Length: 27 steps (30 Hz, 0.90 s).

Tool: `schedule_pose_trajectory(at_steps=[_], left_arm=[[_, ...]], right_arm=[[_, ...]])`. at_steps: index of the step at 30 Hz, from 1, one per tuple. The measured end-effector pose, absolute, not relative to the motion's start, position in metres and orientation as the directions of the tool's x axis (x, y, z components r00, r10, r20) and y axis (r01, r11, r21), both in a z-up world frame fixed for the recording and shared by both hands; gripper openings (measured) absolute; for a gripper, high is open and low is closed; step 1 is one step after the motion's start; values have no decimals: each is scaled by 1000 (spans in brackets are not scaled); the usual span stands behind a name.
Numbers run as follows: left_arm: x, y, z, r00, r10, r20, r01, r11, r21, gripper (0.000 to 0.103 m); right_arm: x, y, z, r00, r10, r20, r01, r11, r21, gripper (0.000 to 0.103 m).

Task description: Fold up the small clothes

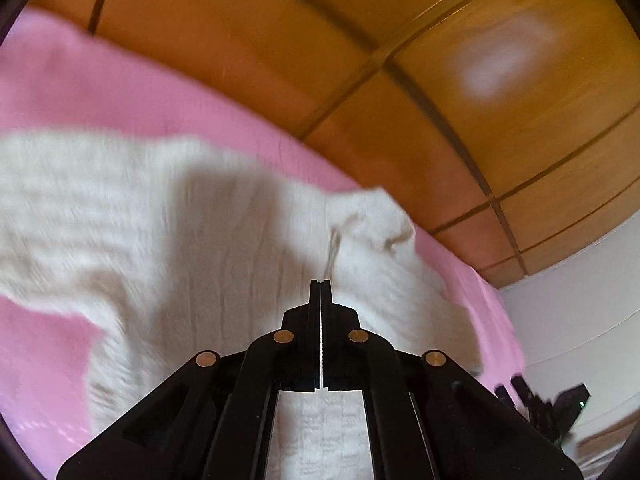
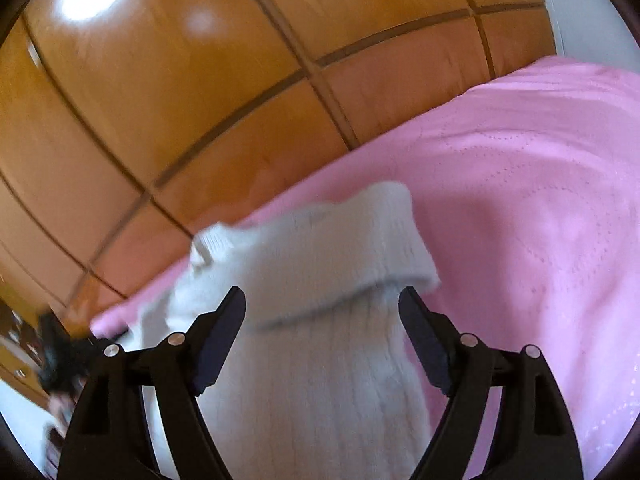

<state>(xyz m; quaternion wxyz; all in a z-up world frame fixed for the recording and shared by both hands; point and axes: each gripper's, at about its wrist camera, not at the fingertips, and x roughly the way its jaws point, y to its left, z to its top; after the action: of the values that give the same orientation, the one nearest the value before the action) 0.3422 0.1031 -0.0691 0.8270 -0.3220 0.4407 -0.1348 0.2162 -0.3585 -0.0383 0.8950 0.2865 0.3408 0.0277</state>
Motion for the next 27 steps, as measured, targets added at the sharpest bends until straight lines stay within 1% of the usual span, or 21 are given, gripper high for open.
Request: schedule_pose_trajectory(at_steps=[1, 2, 3, 4, 5, 9, 10, 11, 13, 14, 18, 20, 22, 24, 27], left_arm=[[344, 102, -74, 566, -517, -642, -73, 744, -664, 2], [347, 99, -77, 559, -534, -635, -71, 731, -678, 23], [348, 97, -80, 557, -543, -629, -76, 720, -690, 38], [351, 93, -84, 560, -547, -622, -94, 704, -704, 58], [355, 87, -88, 559, -550, -621, -102, 698, -709, 58], [372, 61, -102, 525, -555, -645, -111, 707, -699, 58], [379, 53, -107, 514, -551, -658, -112, 717, -688, 56], [384, 48, -109, 508, -545, -667, -111, 727, -678, 42], [395, 36, -112, 484, -537, -691, -91, 754, -650, 5], [396, 36, -110, 489, -534, -689, -87, 756, -648, 5], [376, 57, -65, 598, -536, -595, -2, 742, -670, 5], [366, 69, -53, 629, -514, -583, 16, 759, -651, 5], [358, 83, -46, 641, -496, -586, 29, 778, -627, 5], [356, 90, -50, 642, -450, -621, 17, 818, -575, 5], [354, 95, -66, 619, -430, -657, -12, 831, -556, 5]], right_arm=[[217, -359, -35, 773, 244, -586, 145, 831, 537, 79], [216, -359, -32, 780, 239, -578, 140, 834, 534, 79], [215, -358, -31, 781, 237, -578, 137, 837, 529, 79], [213, -357, -31, 778, 237, -582, 137, 840, 525, 79], [211, -356, -33, 772, 239, -589, 138, 841, 523, 79], [203, -360, -49, 748, 226, -624, 175, 840, 514, 79], [203, -362, -53, 744, 224, -630, 189, 834, 519, 79], [202, -366, -56, 741, 220, -634, 202, 828, 524, 79], [199, -376, -60, 742, 199, -640, 233, 819, 524, 79], [199, -382, -61, 742, 189, -644, 246, 815, 524, 79], [199, -401, -63, 752, 164, -639, 288, 790, 541, 80], [203, -407, -61, 761, 173, -625, 283, 779, 559, 79], [211, -402, -57, 770, 183, -611, 259, 786, 562, 78], [223, -391, -54, 769, 207, -605, 227, 796, 562, 78], [250, -360, -57, 736, 248, -630, 164, 837, 522, 75]])
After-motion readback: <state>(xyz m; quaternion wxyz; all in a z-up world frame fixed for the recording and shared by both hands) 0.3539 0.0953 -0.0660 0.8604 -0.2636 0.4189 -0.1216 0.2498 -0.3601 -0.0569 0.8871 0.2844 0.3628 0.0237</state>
